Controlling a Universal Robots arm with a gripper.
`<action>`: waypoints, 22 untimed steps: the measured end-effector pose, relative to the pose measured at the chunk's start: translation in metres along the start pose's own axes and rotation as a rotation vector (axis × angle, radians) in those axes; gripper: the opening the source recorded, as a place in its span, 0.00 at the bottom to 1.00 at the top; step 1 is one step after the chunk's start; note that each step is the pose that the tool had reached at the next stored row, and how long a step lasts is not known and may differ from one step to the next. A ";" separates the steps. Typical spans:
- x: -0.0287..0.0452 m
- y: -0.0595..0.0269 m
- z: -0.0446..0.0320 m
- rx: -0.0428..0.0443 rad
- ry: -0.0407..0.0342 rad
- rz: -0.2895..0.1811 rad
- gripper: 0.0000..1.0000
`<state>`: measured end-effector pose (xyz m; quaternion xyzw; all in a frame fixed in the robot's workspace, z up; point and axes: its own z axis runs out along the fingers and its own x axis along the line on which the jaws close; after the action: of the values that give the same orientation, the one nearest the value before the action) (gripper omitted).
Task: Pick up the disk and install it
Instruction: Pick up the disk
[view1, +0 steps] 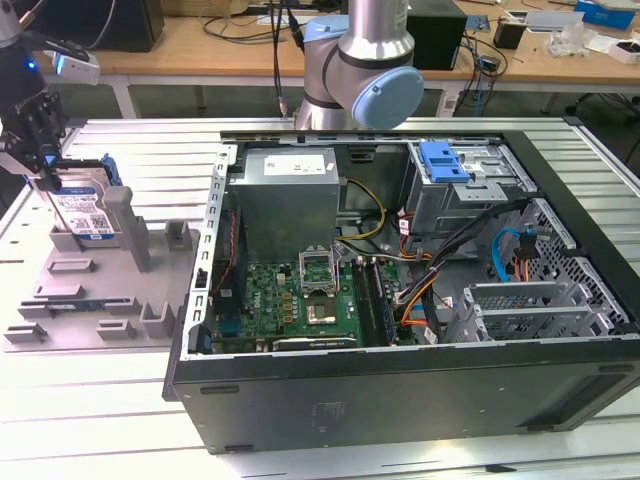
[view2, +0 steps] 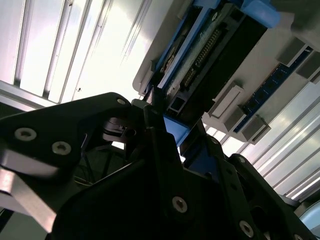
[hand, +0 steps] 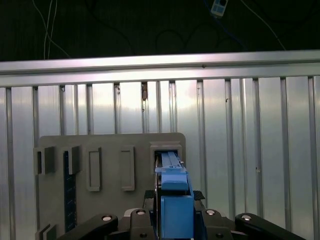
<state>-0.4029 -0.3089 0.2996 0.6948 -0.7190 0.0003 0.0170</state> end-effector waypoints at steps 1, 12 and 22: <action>0.0000 0.0000 0.0000 0.0000 0.0000 0.000 0.36; 0.0001 0.0001 -0.0030 0.0003 -0.0001 0.000 0.36; 0.0007 0.0007 -0.0281 0.0002 -0.0001 0.000 0.36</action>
<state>-0.4029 -0.3089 0.3276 0.6948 -0.7190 0.0003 0.0169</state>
